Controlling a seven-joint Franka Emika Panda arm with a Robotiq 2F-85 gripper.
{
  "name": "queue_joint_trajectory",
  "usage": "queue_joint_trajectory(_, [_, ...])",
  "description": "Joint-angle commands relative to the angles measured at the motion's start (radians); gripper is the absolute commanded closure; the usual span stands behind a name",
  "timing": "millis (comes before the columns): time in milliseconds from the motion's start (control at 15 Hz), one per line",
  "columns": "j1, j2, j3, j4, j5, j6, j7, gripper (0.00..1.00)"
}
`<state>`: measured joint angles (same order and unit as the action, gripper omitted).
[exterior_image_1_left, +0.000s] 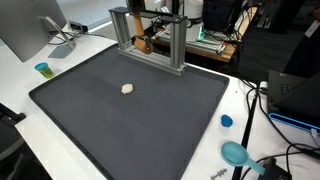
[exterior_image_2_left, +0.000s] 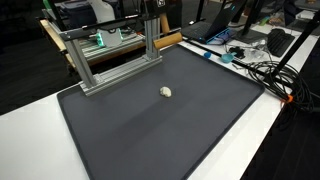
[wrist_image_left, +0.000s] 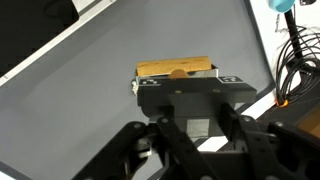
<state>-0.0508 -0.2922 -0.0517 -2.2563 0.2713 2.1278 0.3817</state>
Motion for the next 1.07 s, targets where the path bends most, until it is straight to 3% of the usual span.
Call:
queue_joint_trajectory(0, [-0.012,0.0,0.008,0.004,0.003,-0.004,0.003,0.54])
queue_joint_trajectory(133, [-0.019,-0.004,0.007,0.006,0.002,-0.003,0.006,0.54])
queue_joint_trajectory(200, [-0.023,0.003,0.039,-0.014,-0.03,0.103,0.059,0.79])
queue_joint_trajectory(533, [-0.009,0.13,0.142,-0.009,-0.182,0.35,0.2,0.79])
queue_joint_trajectory(733, [-0.019,0.213,0.182,0.002,-0.423,0.457,0.323,0.79])
queue_joint_trajectory(800, [-0.1,0.226,0.246,0.0,-0.5,0.473,0.345,0.79])
queue_joint_trajectory(867, [-0.125,0.235,0.253,0.005,-0.586,0.463,0.378,0.79])
queue_joint_trajectory(933, [-0.126,0.243,0.24,0.016,-0.669,0.422,0.419,0.79])
queue_joint_trajectory(1000, [-0.052,0.255,0.172,0.032,-0.628,0.347,0.394,0.79])
